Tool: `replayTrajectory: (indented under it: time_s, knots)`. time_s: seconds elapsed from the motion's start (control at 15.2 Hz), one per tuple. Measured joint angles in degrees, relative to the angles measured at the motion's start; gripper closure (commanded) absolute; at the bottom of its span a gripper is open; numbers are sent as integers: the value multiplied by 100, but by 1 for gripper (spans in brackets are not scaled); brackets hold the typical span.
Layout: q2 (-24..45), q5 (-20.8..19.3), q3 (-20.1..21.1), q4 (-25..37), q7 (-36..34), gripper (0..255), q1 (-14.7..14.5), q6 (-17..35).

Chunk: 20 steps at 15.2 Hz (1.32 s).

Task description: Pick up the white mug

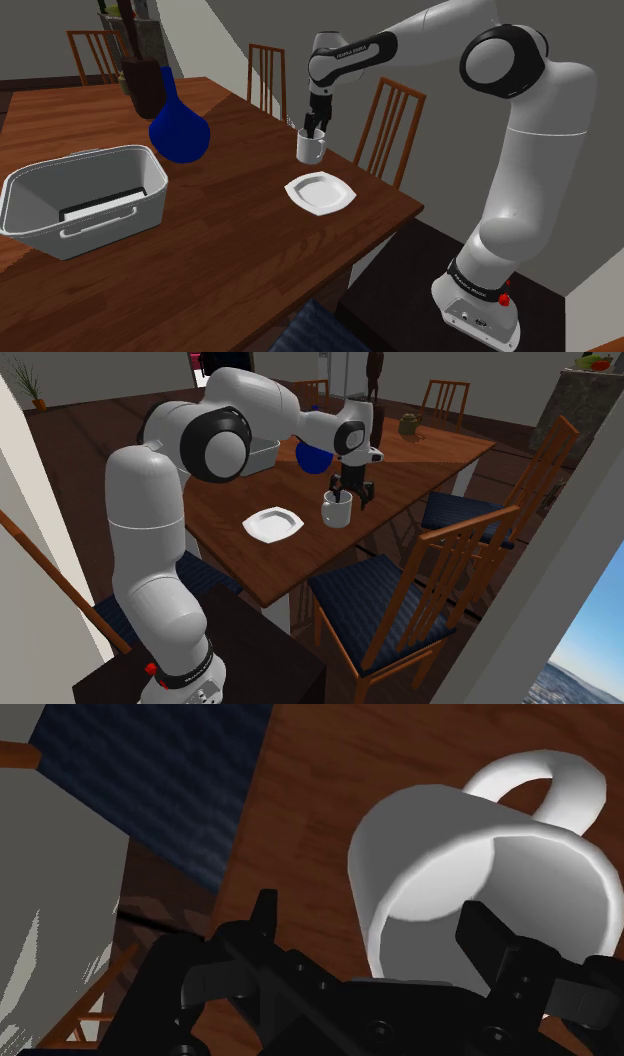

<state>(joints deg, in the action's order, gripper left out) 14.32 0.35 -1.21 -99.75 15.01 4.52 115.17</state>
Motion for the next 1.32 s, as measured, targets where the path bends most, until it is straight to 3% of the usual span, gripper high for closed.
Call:
replayTrajectory:
  time_s: [0.66, 1.32]
  knots:
    - [2, 0, -2, 1, 3, 255, 2, 8]
    - [-118, -4, 2, 520, -12, 255, -5, -635]
